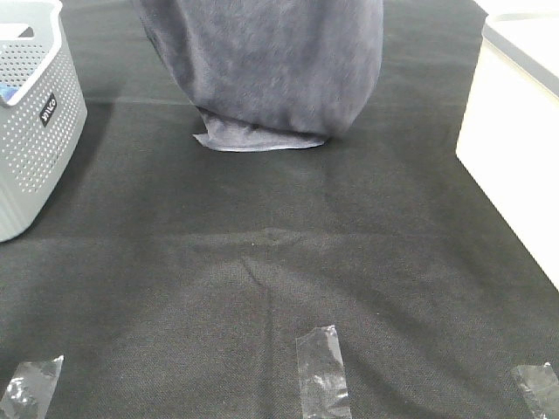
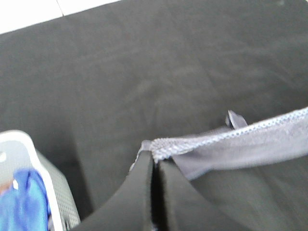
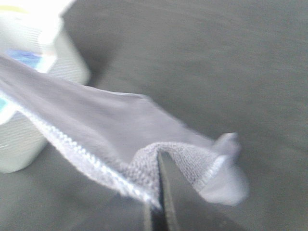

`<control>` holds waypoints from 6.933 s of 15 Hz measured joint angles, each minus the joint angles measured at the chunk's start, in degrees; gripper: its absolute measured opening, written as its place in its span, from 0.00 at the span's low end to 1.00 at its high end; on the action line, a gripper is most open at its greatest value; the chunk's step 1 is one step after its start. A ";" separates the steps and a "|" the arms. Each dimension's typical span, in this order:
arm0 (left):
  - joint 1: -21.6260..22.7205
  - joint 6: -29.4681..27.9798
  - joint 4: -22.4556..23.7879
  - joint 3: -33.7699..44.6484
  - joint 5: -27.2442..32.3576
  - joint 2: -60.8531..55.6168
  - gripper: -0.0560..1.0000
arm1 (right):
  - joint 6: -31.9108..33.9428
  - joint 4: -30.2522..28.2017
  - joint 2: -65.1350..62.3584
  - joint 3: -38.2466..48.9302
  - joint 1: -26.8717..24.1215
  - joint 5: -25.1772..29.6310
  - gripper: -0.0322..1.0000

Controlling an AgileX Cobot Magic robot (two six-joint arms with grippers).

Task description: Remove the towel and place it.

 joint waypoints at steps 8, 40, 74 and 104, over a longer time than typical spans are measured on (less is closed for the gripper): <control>-0.46 -0.52 -4.98 32.66 -0.17 -20.11 0.05 | -1.32 4.07 -22.57 33.29 0.23 -0.34 0.05; -0.92 -9.68 -35.47 110.92 -2.69 -74.20 0.05 | 6.30 13.64 -75.97 103.36 0.74 -0.74 0.05; -22.29 -4.58 -25.55 98.09 -13.69 -15.36 0.05 | -13.98 12.43 -23.09 109.43 0.06 -14.15 0.05; -2.64 -7.05 -9.34 83.08 -23.89 -15.36 0.87 | -13.69 9.28 -16.67 79.01 -7.39 -16.73 0.87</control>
